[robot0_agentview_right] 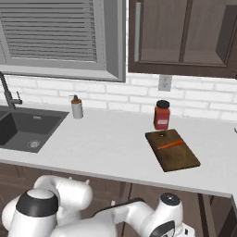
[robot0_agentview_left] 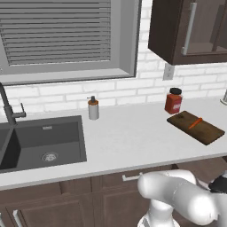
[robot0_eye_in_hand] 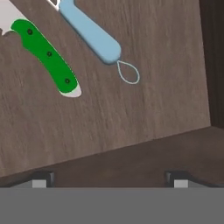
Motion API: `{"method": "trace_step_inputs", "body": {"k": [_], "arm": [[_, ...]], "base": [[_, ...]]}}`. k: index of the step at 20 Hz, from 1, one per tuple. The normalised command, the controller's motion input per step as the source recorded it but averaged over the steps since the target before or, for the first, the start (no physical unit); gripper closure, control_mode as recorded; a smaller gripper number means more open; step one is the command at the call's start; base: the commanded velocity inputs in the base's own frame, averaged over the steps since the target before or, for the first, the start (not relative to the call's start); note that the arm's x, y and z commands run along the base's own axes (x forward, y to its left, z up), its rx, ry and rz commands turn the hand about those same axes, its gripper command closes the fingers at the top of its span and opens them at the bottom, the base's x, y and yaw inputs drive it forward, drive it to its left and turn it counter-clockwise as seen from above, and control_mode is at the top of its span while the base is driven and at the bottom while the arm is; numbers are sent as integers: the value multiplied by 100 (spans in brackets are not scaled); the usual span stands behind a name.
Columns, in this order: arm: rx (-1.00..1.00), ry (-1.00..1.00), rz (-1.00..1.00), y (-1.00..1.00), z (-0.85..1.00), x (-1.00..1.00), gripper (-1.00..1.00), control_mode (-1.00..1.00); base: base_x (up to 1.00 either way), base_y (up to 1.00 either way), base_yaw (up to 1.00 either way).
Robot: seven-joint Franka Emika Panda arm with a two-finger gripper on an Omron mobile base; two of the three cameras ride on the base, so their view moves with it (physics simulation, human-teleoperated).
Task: Place the appropriate cutting tool for cutting the carrot skin on the cutting board.
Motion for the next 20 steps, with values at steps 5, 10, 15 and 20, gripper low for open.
{"method": "trace_step_inputs", "body": {"k": [5,10,15,20], "arm": [[6,10,-4,-45,-25,-78,-100,-100],[0,1,0,20,-3,12,-100,-100],[3,0,8,42,-8,64,-100,-100],[4,-4,16,0,-20,25,-100,-100]], "base": [[0,0,0],[0,0,0],[0,0,0],[0,0,0]]}}
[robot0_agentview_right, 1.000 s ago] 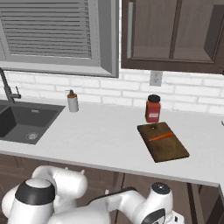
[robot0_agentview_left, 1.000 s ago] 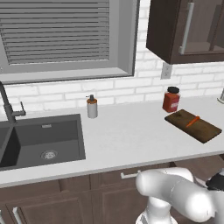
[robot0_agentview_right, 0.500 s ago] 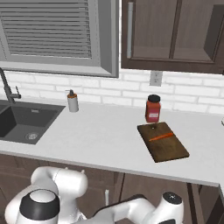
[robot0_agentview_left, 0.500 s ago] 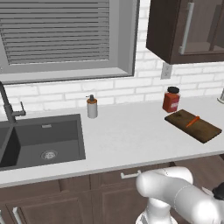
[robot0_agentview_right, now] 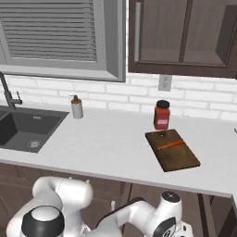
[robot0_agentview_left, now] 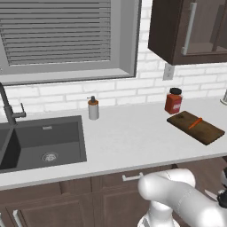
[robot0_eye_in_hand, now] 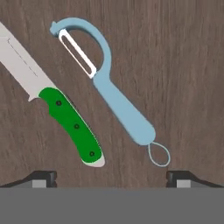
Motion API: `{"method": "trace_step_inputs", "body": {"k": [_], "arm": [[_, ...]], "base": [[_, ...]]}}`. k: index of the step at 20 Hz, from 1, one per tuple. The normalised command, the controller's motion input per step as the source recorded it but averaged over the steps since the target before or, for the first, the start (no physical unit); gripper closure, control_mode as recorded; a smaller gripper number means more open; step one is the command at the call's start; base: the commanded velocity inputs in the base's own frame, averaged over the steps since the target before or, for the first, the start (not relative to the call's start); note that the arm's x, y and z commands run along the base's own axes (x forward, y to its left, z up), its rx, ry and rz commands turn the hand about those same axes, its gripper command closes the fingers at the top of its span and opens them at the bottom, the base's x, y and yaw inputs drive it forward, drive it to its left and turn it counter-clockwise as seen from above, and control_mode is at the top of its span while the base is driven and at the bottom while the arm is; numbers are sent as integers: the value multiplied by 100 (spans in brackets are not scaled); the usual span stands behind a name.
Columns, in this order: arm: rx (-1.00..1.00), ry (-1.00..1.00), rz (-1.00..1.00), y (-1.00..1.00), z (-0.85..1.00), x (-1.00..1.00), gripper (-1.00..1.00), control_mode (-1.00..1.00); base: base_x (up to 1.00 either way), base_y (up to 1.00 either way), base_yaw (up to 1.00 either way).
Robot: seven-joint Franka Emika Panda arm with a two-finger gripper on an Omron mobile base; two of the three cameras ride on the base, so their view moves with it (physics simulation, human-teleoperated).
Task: Place the appropriate cutting tool for cutting the carrot skin on the cutting board.
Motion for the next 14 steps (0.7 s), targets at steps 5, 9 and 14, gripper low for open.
{"method": "trace_step_inputs", "body": {"k": [5,9,14], "arm": [[7,-4,29,-14,-30,14,-100,-100],[2,1,19,1,-10,19,-100,-100],[0,2,10,4,-1,9,-100,-100]], "base": [[0,0,0],[0,0,0],[0,0,0]]}}
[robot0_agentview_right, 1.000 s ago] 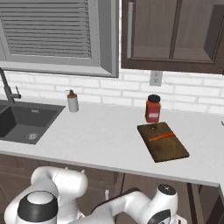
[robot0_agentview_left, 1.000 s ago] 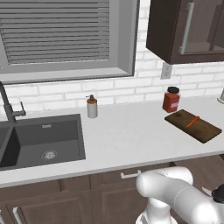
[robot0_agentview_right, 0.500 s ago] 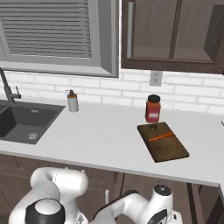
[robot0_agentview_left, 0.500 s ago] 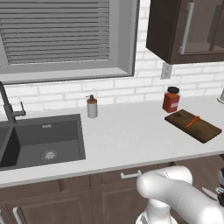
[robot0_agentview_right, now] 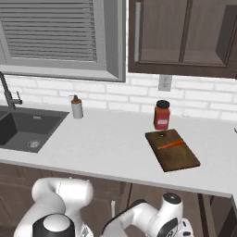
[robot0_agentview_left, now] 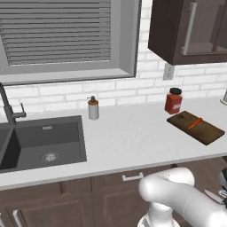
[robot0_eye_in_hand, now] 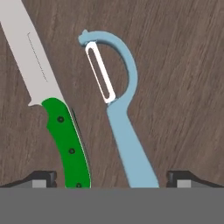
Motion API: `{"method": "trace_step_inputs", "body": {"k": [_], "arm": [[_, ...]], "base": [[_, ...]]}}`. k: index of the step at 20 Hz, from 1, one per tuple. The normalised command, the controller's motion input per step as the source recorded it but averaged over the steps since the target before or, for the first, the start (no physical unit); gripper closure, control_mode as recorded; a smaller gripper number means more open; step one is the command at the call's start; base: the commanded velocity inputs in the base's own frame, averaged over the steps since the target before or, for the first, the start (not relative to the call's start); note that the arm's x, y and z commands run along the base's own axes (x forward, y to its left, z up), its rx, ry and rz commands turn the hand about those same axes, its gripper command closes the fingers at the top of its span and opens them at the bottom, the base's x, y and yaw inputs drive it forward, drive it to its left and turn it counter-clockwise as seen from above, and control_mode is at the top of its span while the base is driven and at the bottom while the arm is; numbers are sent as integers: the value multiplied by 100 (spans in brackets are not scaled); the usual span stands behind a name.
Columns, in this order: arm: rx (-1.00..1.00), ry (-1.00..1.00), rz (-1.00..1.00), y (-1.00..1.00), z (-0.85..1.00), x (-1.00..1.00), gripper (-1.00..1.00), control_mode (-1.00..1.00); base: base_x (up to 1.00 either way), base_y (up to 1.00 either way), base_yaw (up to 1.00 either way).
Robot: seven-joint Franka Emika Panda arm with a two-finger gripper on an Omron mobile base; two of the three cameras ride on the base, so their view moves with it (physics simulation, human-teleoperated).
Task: Place the appropriate cutting tool for cutting the carrot skin on the cutting board.
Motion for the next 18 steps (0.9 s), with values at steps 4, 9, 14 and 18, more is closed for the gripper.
{"method": "trace_step_inputs", "body": {"k": [4,9,14,18], "arm": [[0,0,7,0,-8,7,-100,-100],[0,0,6,0,-15,9,-100,-100],[0,5,4,1,-2,29,-100,-100],[3,2,4,-2,-1,15,-100,-100]], "base": [[0,0,0],[0,0,0],[0,0,0],[0,0,0]]}}
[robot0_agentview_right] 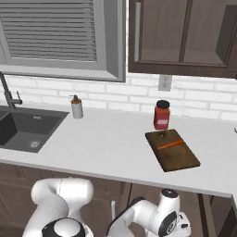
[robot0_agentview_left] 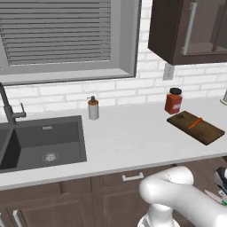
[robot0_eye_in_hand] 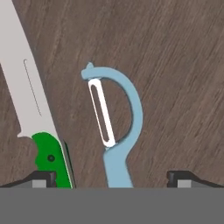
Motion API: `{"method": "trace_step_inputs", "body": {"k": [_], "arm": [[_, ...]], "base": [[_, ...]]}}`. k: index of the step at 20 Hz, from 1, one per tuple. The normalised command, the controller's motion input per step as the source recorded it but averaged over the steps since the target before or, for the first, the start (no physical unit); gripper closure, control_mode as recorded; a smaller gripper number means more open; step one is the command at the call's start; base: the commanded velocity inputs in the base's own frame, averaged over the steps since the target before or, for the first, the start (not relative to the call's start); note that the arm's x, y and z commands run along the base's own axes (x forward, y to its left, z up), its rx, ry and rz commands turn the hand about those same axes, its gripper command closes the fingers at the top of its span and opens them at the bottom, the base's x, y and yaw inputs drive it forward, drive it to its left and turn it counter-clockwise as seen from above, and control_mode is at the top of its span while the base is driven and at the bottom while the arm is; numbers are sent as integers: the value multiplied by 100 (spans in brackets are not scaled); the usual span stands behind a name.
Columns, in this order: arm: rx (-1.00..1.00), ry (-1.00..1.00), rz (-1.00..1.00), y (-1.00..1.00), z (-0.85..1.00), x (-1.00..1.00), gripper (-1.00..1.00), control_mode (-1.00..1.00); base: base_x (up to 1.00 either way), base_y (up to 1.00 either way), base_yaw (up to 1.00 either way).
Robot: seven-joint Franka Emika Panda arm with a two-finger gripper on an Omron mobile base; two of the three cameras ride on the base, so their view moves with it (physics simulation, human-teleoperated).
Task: Place the appropriate cutting tool for cutting the carrot skin on the cutting board.
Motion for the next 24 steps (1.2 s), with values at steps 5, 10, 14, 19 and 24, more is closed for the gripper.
{"method": "trace_step_inputs", "body": {"k": [5,10,14,19,24], "arm": [[5,0,4,-8,-13,3,-100,-100],[4,0,5,-5,-19,6,-100,-100],[4,-1,3,-11,-38,-2,-100,-100],[0,0,1,-1,-46,-1,100,-100],[3,-1,2,-4,-40,-5,100,-100]], "base": [[0,0,0],[0,0,0],[0,0,0],[0,0,0],[0,0,0]]}}
